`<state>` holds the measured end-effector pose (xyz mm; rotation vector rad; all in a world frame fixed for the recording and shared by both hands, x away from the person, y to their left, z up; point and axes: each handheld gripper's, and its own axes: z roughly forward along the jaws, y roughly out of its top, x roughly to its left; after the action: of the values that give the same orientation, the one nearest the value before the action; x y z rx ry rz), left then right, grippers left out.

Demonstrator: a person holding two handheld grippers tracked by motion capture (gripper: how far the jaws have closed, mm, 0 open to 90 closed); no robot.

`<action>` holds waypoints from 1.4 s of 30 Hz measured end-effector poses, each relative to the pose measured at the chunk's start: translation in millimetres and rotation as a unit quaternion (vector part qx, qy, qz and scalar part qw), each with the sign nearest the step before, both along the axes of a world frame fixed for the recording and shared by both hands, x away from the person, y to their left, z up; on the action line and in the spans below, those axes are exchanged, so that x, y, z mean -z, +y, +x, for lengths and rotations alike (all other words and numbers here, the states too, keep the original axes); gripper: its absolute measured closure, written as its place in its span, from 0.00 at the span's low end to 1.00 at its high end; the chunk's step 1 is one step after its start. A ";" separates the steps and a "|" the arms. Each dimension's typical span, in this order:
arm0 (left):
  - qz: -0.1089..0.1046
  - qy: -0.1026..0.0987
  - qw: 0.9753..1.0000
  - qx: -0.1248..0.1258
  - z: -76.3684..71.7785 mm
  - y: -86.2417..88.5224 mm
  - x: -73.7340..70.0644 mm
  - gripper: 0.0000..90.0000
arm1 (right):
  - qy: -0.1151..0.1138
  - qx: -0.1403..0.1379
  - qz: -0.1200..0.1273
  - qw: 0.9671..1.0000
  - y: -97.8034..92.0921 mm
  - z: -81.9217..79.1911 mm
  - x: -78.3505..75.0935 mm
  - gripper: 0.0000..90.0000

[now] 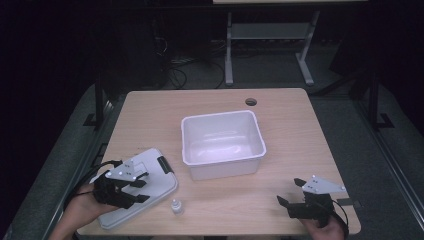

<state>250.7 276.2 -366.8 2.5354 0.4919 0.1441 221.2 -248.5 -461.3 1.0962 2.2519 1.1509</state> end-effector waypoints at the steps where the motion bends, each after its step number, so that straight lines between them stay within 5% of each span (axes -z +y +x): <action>1: 0.000 0.002 1.000 0.004 -1.0 -4.0 1.0 0.57 | 0.000 0.000 0.000 1.000 0.0 -0.1 0.0 0.17; 10: 0.001 0.014 0.999 0.037 -4.4 -29.8 12.5 0.56 | -0.001 -0.002 0.001 1.000 -0.2 -0.1 -0.1 0.16; 42: 0.033 0.042 0.996 0.071 0.5 -81.0 39.0 0.55 | -0.002 -0.008 0.002 1.000 0.5 -0.8 -0.6 0.16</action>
<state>251.2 195.2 -405.8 2.6385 0.3428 0.0000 220.4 -248.0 -460.7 1.0780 2.2609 1.1625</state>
